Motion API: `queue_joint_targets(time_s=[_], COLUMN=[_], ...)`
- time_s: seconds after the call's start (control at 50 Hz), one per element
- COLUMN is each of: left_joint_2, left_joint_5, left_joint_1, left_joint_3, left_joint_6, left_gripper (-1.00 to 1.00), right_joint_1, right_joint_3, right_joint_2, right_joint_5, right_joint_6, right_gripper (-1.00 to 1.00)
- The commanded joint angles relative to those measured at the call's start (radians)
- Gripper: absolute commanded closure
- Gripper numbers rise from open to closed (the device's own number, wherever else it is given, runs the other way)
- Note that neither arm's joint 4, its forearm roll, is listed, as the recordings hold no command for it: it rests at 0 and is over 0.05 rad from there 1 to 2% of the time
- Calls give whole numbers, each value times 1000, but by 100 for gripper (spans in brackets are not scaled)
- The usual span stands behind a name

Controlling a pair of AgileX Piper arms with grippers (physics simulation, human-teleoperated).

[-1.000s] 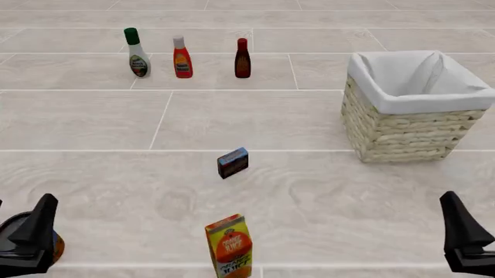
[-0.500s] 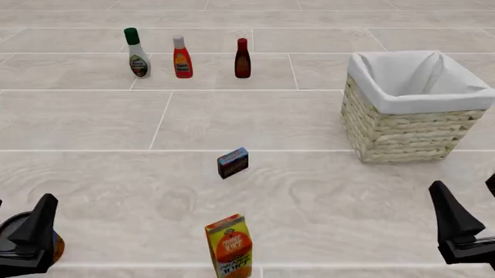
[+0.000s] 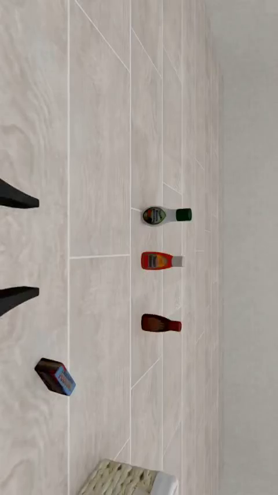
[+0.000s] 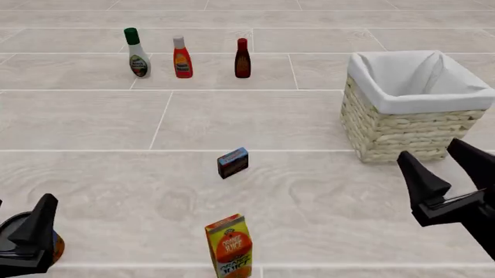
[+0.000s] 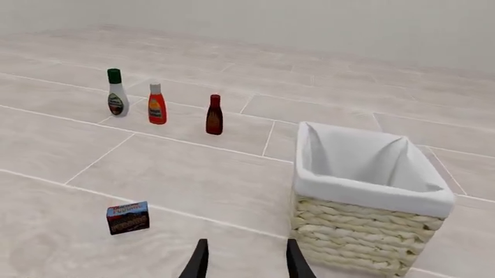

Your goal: Pick the chocolate pudding and place it in the basket.

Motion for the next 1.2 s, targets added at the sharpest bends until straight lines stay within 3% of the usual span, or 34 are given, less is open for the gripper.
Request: queue_joint_targets(time_s=[0.02,0.4,0.68,1.1,1.2], left_joint_2=[0,0,0,0,0], left_joint_5=[0,0,0,0,0], left_joint_1=[0,0,0,0,0], left_joint_3=[0,0,0,0,0], left_joint_6=[0,0,0,0,0], left_gripper=[-100,-100,-100,-100,-100], right_joint_1=[64,124,169,219,228], right_joint_3=[-61,-193,-293,-369,-408], right_joint_2=[177,453,600,717,766], right_joint_5=[-65,-135,-141,-167,-157], right_joint_6=[5,45,35,17,38], right_gripper=[-100,-100,-100,-100,-100])
